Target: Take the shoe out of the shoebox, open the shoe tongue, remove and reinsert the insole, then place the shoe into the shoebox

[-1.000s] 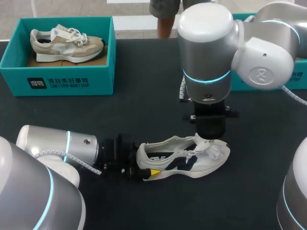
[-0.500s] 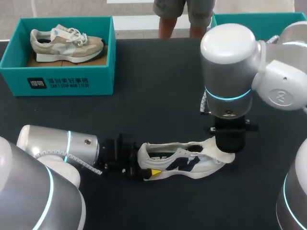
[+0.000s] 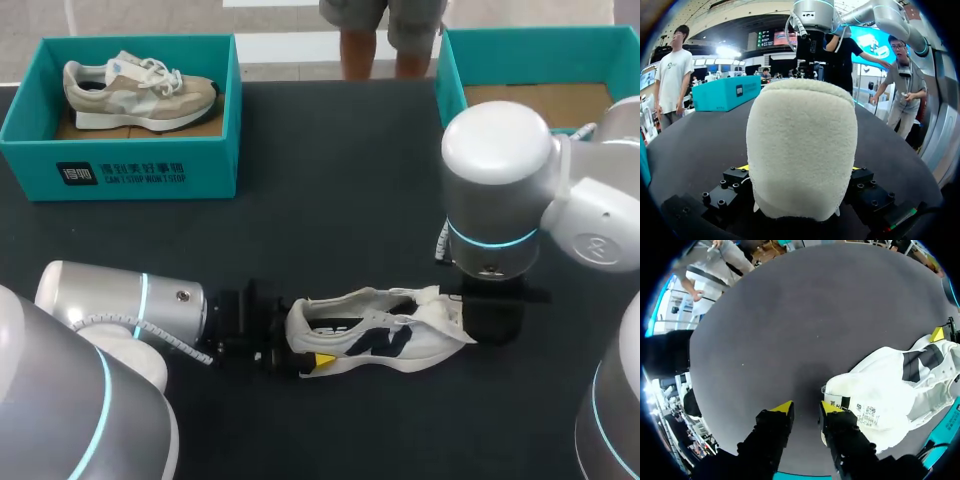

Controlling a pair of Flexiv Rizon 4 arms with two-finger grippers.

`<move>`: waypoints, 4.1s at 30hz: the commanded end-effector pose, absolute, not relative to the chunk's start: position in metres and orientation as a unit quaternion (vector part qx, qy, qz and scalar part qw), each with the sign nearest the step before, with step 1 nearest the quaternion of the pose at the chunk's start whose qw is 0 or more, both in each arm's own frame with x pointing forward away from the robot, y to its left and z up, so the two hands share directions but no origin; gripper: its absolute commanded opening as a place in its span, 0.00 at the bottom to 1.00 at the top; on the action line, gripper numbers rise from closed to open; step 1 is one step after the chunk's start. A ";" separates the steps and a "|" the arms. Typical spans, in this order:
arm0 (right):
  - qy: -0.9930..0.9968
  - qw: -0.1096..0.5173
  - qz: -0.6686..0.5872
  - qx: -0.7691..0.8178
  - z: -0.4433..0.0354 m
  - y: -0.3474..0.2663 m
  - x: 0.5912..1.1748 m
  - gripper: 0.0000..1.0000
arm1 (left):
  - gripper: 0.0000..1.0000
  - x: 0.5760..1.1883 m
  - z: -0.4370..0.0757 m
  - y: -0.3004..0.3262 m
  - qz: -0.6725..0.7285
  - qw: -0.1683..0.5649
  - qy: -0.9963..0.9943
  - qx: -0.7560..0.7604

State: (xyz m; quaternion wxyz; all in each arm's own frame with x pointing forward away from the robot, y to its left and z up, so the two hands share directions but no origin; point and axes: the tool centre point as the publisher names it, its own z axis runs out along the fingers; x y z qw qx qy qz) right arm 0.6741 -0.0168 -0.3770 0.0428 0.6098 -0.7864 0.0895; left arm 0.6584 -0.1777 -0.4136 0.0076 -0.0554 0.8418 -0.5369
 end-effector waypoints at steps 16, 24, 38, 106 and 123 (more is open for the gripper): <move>-0.818 -0.033 0.003 0.574 -0.273 0.015 0.665 1.00 | 0.00 0.657 -0.417 -0.174 -0.536 0.008 0.842 -0.056; -0.822 -0.025 -0.016 0.569 -0.250 0.029 0.663 1.00 | 0.00 0.657 -0.417 -0.174 -0.536 0.008 0.842 -0.056; -0.913 -0.015 -0.104 0.394 -0.224 0.034 0.649 1.00 | 0.00 0.657 -0.417 -0.174 -0.536 0.008 0.842 -0.056; -0.923 -0.026 -0.129 0.361 -0.198 0.039 0.635 1.00 | 0.00 0.657 -0.417 -0.174 -0.536 0.008 0.842 -0.056; -0.958 -0.013 -0.171 0.231 -0.180 0.036 0.633 1.00 | 0.00 0.657 -0.417 -0.174 -0.536 0.008 0.842 -0.056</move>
